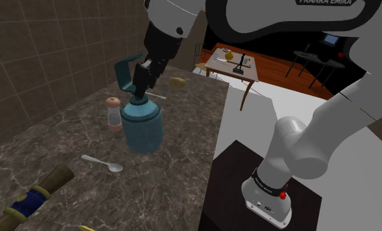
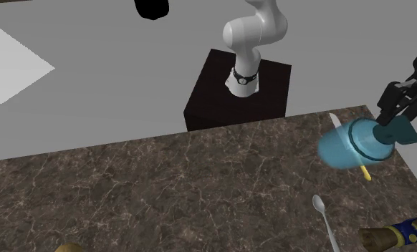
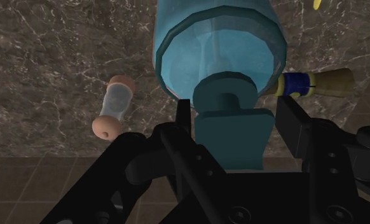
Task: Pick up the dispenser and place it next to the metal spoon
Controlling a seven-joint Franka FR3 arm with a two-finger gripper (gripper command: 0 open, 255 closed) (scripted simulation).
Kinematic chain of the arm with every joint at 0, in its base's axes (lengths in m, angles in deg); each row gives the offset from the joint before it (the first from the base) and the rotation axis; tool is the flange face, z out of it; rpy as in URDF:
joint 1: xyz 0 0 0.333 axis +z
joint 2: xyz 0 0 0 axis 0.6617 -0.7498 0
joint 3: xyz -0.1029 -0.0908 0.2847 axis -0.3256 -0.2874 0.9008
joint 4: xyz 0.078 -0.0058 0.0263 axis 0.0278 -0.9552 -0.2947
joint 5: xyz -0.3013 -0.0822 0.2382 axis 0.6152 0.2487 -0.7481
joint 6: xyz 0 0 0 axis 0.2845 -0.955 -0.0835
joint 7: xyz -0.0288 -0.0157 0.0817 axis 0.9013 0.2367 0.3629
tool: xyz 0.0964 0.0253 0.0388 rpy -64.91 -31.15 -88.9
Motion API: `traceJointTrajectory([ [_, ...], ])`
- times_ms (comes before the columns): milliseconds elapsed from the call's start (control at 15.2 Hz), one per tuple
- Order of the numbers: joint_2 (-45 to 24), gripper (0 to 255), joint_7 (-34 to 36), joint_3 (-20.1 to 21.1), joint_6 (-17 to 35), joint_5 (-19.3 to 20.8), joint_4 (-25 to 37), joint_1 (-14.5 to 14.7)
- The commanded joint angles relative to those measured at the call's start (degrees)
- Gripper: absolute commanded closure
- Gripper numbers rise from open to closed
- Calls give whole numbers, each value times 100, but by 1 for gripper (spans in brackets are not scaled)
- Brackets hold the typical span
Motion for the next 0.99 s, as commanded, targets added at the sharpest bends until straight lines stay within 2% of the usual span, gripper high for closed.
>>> traceJointTrajectory([
  [0, 3, 255, 16, 11, 164, 1, -158, 4],
  [924, -74, 255, 100, 66, 1248, 25, -1168, 12],
])
